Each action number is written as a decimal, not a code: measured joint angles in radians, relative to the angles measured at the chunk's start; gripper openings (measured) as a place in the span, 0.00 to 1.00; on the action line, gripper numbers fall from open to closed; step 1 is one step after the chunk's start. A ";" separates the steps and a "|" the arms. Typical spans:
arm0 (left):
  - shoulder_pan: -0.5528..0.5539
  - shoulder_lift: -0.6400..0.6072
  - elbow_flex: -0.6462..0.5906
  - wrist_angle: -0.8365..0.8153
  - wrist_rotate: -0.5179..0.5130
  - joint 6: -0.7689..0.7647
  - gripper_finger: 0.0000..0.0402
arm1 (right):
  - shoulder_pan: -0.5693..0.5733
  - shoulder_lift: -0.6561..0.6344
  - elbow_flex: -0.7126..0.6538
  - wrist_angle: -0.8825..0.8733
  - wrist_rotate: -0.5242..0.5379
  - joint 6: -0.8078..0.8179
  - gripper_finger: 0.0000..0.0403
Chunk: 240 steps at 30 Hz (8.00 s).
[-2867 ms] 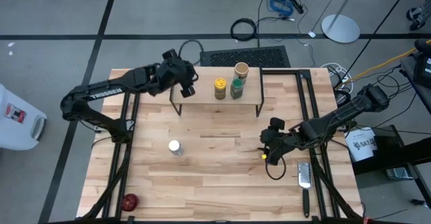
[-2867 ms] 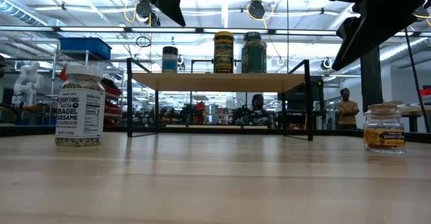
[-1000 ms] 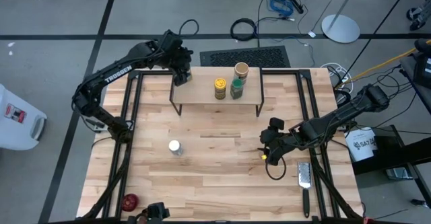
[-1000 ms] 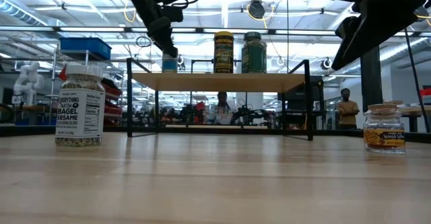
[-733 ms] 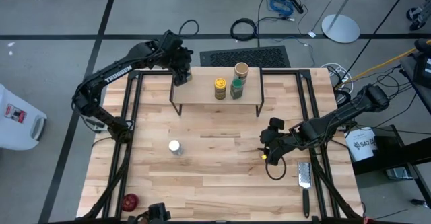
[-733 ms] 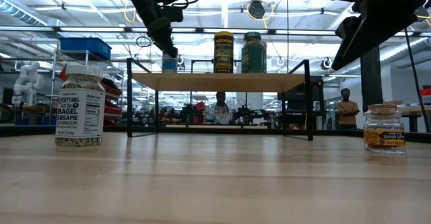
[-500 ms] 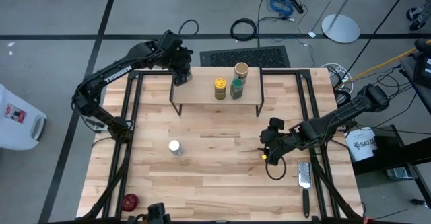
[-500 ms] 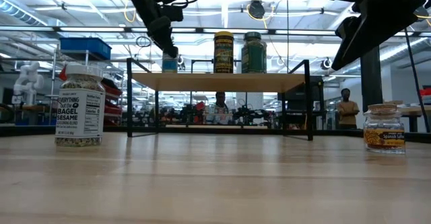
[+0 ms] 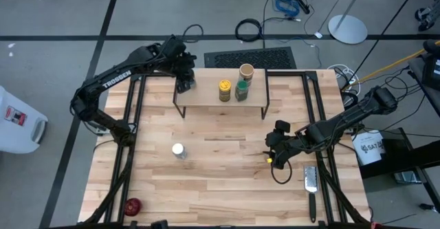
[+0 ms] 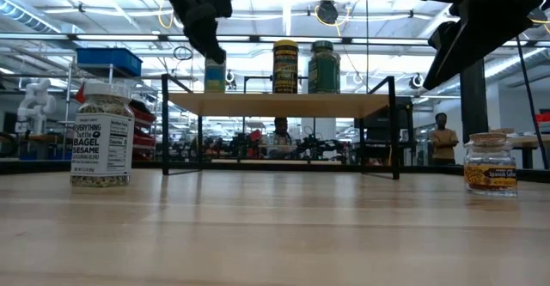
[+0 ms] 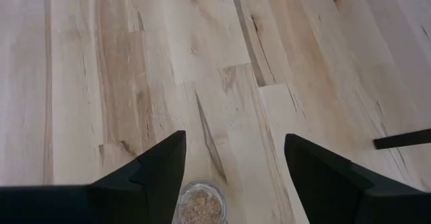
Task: Shelf spices
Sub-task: Remove the black seasoning bottle from the shelf, then remove the green seasoning bottle from the shelf
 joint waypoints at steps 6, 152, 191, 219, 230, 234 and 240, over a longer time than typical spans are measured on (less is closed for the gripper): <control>-0.111 -0.063 0.000 -0.032 0.054 -0.092 0.54 | 0.000 0.000 0.000 0.000 -0.002 0.014 0.60; -0.756 0.369 0.272 0.364 -0.433 -0.255 0.63 | 0.311 -0.028 0.317 -0.671 0.195 0.458 0.60; -0.509 -0.387 -0.430 0.718 -0.512 -0.143 0.63 | -0.260 -0.028 0.276 0.115 0.550 -0.324 0.60; -0.489 -0.519 -0.479 0.624 -0.383 -0.195 0.63 | -0.557 0.192 0.275 0.288 0.290 -0.372 0.88; -0.489 -0.519 -0.479 0.624 -0.381 -0.194 0.63 | -0.537 0.192 0.275 0.319 0.292 -0.219 0.88; -0.489 -0.519 -0.479 0.623 -0.371 -0.194 0.63 | -0.537 0.199 0.275 0.330 0.324 -0.140 0.88; -0.489 -0.518 -0.479 0.625 -0.365 -0.194 0.63 | -0.537 0.204 0.275 0.353 0.345 -0.115 0.88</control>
